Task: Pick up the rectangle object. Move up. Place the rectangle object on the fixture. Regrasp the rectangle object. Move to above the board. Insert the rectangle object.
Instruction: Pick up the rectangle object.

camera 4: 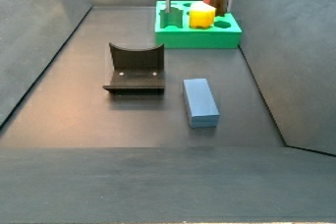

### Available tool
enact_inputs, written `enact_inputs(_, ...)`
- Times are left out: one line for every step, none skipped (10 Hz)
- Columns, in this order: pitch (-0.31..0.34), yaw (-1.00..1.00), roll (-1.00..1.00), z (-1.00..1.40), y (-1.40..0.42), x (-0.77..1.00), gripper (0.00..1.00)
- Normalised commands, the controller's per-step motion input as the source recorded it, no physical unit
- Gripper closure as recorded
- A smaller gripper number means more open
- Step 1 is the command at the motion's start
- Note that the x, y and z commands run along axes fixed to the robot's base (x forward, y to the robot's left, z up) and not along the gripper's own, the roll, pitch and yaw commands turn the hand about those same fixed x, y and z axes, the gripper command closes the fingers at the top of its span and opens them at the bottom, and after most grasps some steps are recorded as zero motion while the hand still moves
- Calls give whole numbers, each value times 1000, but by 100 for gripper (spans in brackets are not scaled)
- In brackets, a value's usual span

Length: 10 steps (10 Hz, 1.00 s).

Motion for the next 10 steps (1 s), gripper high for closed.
enact_inputs(-36, 0, -26, -63, 0, 0, 0)
enact_inputs(-73, 0, -110, -166, 0, 0, 0)
enact_inputs(-21, 69, -70, -574, 43, 46, 0)
enact_inputs(-19, 249, -56, -940, 157, 17, 0)
enact_inputs(-4, 294, -74, -829, 137, 111, 0)
enact_inputs(-27, 254, -66, -749, 163, 0, 0)
enact_inputs(-23, 251, -70, -783, 166, 14, 0)
enact_inputs(-94, 226, -181, -689, 191, 0, 0)
enact_inputs(-66, 220, -94, -829, 151, 0, 0)
enact_inputs(-139, 149, -151, -723, 129, -143, 0)
